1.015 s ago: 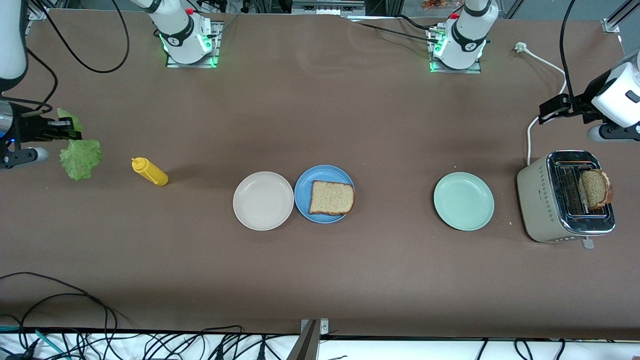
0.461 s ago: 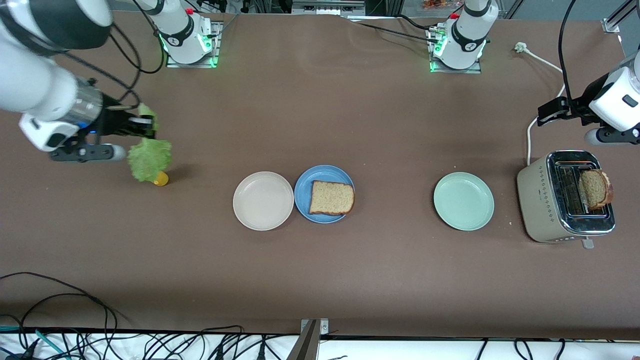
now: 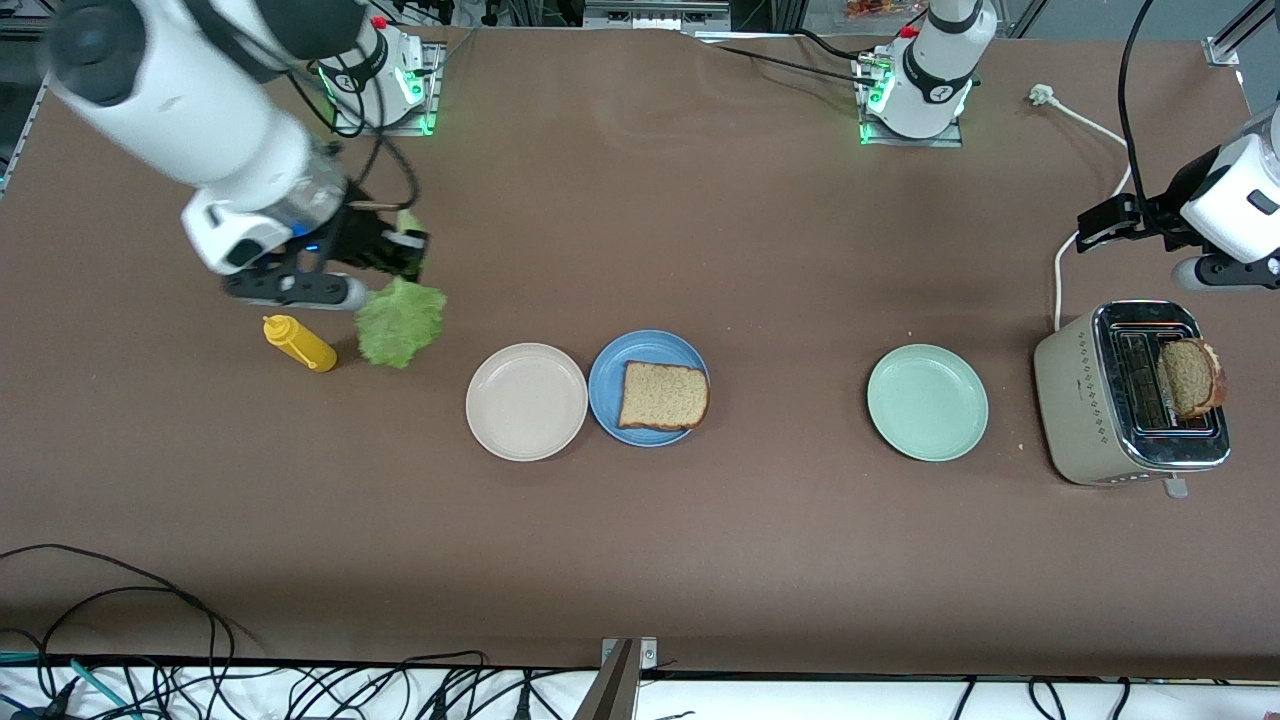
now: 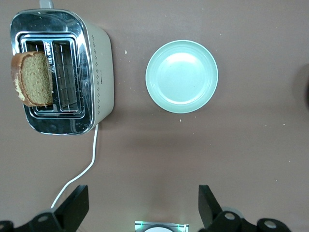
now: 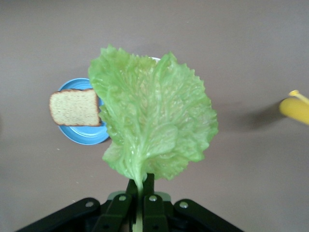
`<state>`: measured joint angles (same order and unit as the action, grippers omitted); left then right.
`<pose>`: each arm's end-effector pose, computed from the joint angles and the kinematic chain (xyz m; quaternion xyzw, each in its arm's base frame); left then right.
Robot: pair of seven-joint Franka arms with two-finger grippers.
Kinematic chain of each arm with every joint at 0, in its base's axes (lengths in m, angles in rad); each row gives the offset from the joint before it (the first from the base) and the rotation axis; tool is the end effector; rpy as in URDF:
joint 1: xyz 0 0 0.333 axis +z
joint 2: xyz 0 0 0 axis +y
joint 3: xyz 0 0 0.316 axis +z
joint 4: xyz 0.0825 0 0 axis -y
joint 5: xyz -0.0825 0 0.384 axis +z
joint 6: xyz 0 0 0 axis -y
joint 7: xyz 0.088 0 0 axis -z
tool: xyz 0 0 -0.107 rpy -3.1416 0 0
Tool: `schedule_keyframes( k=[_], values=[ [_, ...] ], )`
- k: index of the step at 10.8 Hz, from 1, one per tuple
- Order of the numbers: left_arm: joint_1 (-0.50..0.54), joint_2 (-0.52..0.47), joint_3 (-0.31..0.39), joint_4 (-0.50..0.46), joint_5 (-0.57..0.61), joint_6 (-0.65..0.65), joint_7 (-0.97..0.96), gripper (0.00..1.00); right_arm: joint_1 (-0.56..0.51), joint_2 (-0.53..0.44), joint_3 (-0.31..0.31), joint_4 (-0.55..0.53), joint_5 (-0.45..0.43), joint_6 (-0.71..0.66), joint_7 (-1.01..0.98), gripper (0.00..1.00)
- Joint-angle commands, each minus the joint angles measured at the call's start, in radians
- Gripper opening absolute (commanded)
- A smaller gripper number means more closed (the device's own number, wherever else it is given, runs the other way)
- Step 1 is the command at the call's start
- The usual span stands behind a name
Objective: Make sandwich in blue plate with both arms
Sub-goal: 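Carry the lettuce leaf with the right gripper over the blue plate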
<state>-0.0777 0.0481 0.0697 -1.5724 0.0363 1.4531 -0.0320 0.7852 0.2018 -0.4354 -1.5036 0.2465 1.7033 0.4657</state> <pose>0.5541 -0.0011 0.5880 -0.9962 -0.0127 0.0831 0.0215 0.5657 0.2567 0.5606 -0.9944 0.0687 0.0240 0.0767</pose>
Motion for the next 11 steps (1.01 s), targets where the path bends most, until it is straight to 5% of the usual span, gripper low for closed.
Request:
schedule_keyframes(
  k=[1, 6, 11],
  values=[
    [0.006, 0.003, -0.002, 0.005, 0.004, 0.001, 0.006, 1.00, 0.127, 0.066, -0.014, 0.013, 0.028, 0.119, 0.230, 0.00],
    [0.009, 0.004, -0.001, 0.005, 0.004, 0.001, 0.009, 1.00, 0.170, 0.266, 0.107, 0.049, 0.028, 0.445, 0.493, 0.00],
    [0.010, 0.010, 0.001, 0.002, 0.004, 0.001, 0.009, 1.00, 0.146, 0.525, 0.161, 0.266, 0.031, 0.489, 0.660, 0.00]
  ],
)
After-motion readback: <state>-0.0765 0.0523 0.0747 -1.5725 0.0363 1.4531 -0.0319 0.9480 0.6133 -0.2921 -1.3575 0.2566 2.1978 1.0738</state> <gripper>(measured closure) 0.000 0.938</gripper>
